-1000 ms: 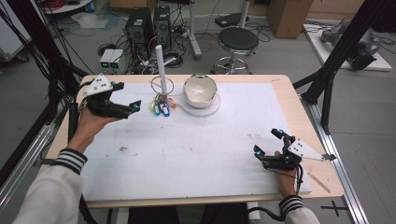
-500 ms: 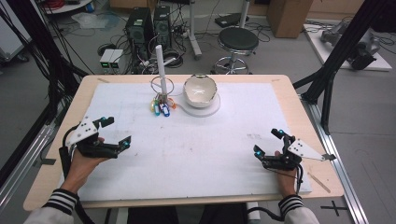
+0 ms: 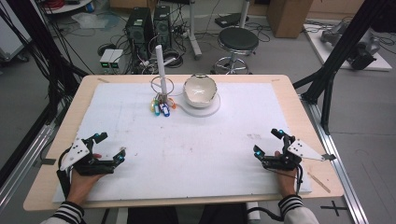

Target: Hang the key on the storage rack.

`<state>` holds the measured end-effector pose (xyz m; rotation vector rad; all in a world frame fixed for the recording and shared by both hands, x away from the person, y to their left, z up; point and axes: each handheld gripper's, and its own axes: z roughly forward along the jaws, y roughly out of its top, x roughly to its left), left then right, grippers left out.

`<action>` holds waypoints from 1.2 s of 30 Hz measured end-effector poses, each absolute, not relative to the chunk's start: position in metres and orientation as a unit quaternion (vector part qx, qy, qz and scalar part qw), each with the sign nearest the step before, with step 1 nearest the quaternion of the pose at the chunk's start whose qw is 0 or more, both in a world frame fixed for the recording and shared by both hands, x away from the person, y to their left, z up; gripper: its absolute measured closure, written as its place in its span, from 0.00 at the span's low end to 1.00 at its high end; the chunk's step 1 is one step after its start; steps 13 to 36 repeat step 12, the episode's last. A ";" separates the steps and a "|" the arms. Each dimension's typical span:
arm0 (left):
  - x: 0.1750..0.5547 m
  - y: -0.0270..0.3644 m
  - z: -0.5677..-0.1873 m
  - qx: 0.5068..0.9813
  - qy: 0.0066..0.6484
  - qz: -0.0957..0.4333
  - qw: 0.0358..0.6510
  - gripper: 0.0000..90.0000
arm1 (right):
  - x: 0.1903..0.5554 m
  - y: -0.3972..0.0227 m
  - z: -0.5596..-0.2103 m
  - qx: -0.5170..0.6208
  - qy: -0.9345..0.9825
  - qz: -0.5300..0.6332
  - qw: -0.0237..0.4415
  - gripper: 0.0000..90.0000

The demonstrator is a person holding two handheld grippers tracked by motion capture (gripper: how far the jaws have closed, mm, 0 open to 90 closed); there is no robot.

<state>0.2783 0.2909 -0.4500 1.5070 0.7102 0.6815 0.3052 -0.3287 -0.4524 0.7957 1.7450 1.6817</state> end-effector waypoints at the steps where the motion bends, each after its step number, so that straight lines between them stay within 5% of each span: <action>1: 0.278 0.291 -0.450 0.652 0.310 0.299 0.624 0.02 | 0.305 -0.329 -0.452 0.298 0.654 0.631 0.291 0.01; 36: 0.273 0.294 -0.453 0.630 0.311 0.312 0.639 0.02 | 0.305 -0.329 -0.453 0.297 0.654 0.631 0.294 0.01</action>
